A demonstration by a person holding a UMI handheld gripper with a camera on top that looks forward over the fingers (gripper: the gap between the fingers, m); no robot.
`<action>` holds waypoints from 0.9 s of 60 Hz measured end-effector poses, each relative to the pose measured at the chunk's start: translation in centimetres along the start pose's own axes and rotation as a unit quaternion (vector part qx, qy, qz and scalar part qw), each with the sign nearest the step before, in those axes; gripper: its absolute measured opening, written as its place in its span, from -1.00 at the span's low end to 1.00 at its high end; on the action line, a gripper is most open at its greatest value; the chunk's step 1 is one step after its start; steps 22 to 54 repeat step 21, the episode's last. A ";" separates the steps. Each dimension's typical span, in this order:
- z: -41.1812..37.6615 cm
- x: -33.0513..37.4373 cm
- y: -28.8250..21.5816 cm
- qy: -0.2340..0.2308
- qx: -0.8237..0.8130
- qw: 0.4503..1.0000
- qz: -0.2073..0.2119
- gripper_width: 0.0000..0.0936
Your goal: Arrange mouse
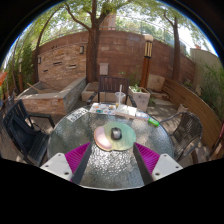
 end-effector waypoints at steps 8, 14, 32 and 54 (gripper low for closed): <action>-0.7 3.3 0.6 0.005 -0.005 1.000 0.003 0.83; -0.6 4.9 0.5 0.009 -0.005 1.000 0.006 0.84; -0.8 5.3 0.4 0.008 0.002 1.000 0.009 0.83; -0.8 5.3 0.4 0.008 0.002 1.000 0.009 0.83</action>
Point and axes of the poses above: the point between the fingertips, and its own axes, seen from behind it with the camera up: z to the right, y down, x backward, against the way the camera looks, the point moved 6 cm from there along x, backward, against the way the camera looks, and after that the axes turned 8 degrees about z, right-handed, at the moved point
